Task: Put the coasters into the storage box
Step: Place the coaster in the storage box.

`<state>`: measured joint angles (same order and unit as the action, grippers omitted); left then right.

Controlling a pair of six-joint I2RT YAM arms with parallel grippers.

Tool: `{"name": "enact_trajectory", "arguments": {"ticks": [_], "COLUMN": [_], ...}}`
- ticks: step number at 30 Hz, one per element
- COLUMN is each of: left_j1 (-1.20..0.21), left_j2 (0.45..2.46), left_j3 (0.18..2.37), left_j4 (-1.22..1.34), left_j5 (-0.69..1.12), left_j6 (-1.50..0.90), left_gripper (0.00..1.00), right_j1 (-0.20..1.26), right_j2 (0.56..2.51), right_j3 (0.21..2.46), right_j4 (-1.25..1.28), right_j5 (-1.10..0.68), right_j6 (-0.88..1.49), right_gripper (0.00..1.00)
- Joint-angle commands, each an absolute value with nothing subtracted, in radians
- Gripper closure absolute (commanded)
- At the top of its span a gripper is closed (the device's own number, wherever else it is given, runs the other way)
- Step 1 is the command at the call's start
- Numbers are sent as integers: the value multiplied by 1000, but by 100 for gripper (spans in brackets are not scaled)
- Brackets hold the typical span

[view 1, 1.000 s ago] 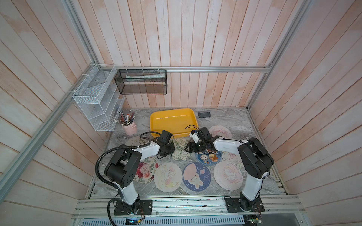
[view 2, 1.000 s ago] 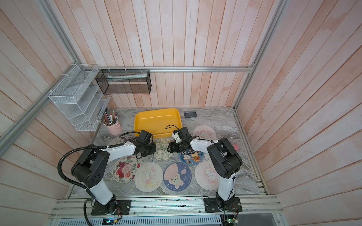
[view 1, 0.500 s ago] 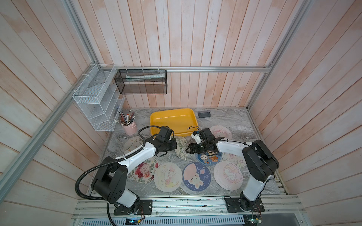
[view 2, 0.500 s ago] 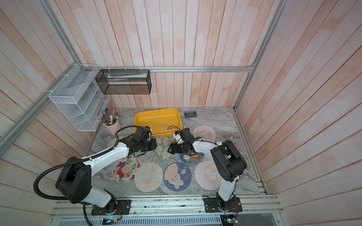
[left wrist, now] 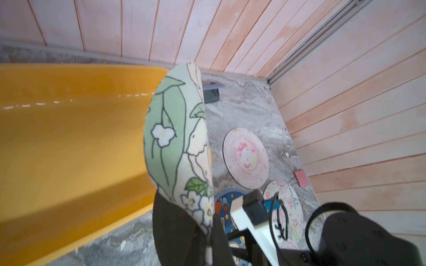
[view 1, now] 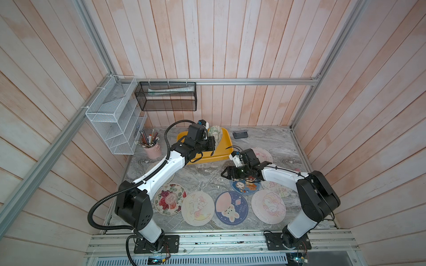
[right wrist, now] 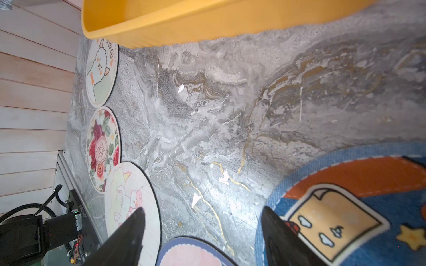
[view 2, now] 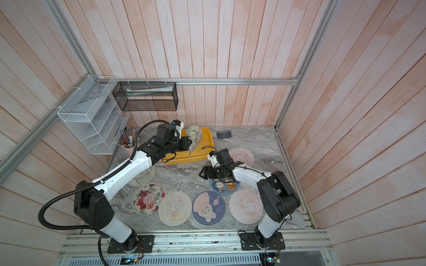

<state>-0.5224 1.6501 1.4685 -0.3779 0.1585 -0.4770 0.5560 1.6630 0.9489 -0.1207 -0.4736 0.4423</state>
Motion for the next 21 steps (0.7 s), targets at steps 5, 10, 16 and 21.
{"name": "enact_trajectory", "arguments": {"ticks": [5,10,16,21], "left_j1": [-414,-361,-278,-214], "left_j2": [1802,1919,1998,2035], "left_j3": [1572,1602,1540,1502], "left_j4": [-248,-178,-157,-192], "left_j5": [274,329,312,262], "left_j6": [-429,-430,-436,-416], "left_gripper": [100,100,100,100], "right_j1": [537,522,500,482], "right_j2": [1621,1613,1564,1532], "right_j3": [934,939,916,880], "right_j4": [-122,-136,-161,-164], "right_j5": [-497,-500,-494,-491], "right_j6": [451,446,446,446], "right_gripper": [20,20,20,20]}}
